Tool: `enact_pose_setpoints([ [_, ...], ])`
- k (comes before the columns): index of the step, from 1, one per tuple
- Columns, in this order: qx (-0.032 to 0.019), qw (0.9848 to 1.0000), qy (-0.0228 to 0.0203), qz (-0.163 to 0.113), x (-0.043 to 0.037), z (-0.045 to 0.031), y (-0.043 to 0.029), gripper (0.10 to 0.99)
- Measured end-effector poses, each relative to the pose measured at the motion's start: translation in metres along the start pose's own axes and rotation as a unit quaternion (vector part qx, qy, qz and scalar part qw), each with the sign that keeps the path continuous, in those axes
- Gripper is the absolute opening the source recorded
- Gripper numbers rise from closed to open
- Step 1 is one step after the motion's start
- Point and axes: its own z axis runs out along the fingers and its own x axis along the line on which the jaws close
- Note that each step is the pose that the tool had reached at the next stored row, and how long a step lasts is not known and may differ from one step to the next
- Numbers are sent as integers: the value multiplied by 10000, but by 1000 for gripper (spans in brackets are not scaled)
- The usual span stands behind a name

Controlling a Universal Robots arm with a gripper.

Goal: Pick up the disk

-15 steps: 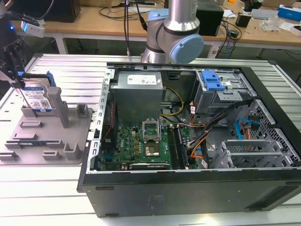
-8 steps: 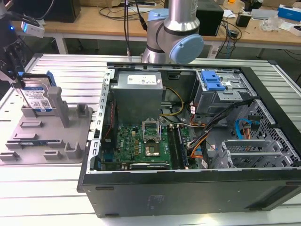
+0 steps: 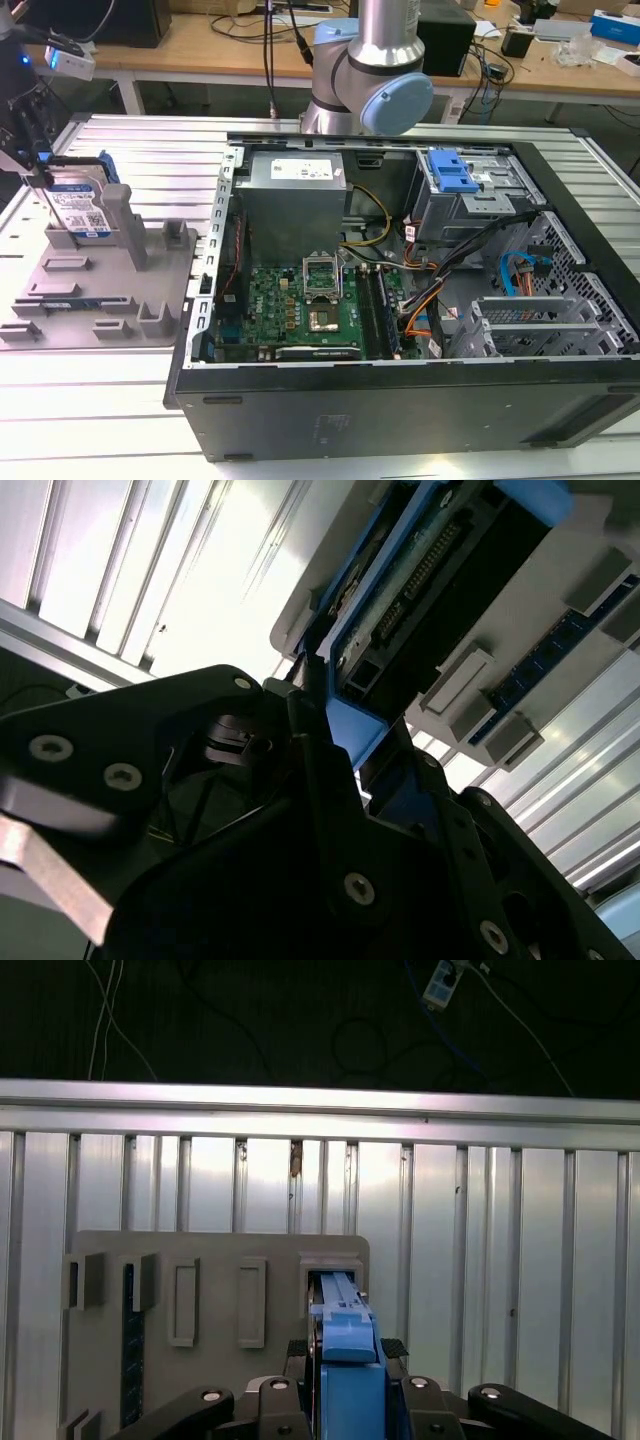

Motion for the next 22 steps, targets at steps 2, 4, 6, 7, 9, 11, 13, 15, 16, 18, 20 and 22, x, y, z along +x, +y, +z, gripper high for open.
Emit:
enact_pose_setpoints([
  [2,2,10000,-4,0,2,-7,0,369],
  [4,1,10000,-6,-1,5,-34,1,369],
  [6,1,10000,-6,0,6,-84,3,369],
  [7,0,10000,-5,0,7,-114,4,369],
  [9,0,10000,-5,0,8,-206,7,369],
  [11,1,10000,-5,0,9,-282,9,369],
  [13,0,10000,-5,0,9,-404,13,369],
  [15,0,10000,-5,-1,10,-489,16,369],
  [16,0,10000,-5,-1,11,-538,18,369],
  [18,1,10000,-5,0,12,-629,21,369],
  [20,0,10000,-5,0,13,-737,24,369],
  [22,0,10000,-5,0,14,-855,28,369],
])
